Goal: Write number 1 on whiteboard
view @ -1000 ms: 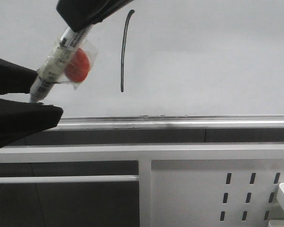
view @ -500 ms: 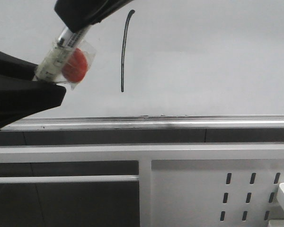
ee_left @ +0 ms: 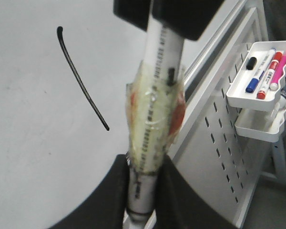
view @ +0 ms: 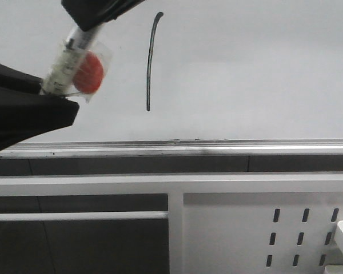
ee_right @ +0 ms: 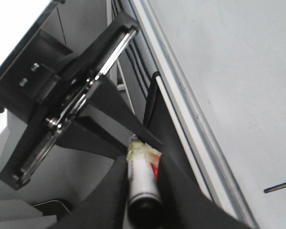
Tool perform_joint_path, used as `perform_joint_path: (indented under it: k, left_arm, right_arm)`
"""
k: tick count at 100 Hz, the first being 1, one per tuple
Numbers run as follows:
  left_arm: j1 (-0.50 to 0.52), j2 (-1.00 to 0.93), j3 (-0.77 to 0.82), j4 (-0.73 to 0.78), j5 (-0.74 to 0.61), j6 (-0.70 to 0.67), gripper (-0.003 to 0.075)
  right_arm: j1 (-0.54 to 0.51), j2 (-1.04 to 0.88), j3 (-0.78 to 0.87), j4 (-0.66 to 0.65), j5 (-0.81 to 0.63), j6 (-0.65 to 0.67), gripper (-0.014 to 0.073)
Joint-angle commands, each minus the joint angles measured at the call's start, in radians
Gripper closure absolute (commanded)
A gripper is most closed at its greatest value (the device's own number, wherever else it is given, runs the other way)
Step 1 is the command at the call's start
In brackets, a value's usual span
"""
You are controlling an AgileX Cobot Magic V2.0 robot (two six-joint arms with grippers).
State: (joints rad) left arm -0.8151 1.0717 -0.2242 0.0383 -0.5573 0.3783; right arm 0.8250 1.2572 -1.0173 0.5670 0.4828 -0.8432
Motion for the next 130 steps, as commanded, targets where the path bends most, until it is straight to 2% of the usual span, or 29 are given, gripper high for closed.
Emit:
perform_joint_path:
  k: [1,9,33,40,50,52,73,85,94,130]
  left_arm:
    - [-0.001,-0.01,-0.016,-0.113,-0.087,-0.027,0.074]
    - [-0.001,-0.01,-0.005,-0.148,-0.097,-0.027,0.074]
    - [-0.001,-0.003,0.071,-0.28,-0.289,-0.169,0.074]
    - [-0.001,0.016,0.082,-0.33,-0.326,-0.192,0.074]
    - [-0.001,0.066,0.082,-0.378,-0.394,-0.253,0.074]
    - [-0.001,0.084,0.082,-0.378,-0.423,-0.271,0.074]
    - [-0.001,0.242,0.082,-0.392,-0.663,-0.372,0.074]
    - [-0.001,0.331,0.078,-0.413,-0.748,-0.458,0.074]
    - [-0.001,0.389,0.074,-0.437,-0.797,-0.473,0.074]
    - [-0.001,0.447,-0.026,-0.528,-0.804,-0.473,0.074]
  right_arm:
    - [-0.001,-0.035,-0.034,0.014,-0.043,0.007,0.0314]
    - [-0.008,-0.047,-0.034,0.014,-0.046,0.011,0.0235]
    - [-0.092,-0.147,-0.03,0.014,-0.035,0.085,0.0246]
    - [-0.132,-0.182,-0.03,0.014,0.008,0.097,0.0353]
    - [-0.182,-0.219,-0.03,-0.009,0.111,0.097,0.0641]
    - [-0.19,-0.223,-0.029,-0.018,0.134,0.1,0.0669]
    - [-0.215,-0.263,-0.003,-0.019,0.148,0.099,0.0663]
    - [-0.217,-0.266,-0.003,-0.019,0.149,0.099,0.0663]
    - [-0.217,-0.266,-0.003,-0.02,0.146,0.099,0.0663]
    - [-0.217,-0.266,-0.003,-0.034,0.146,0.099,0.0663]
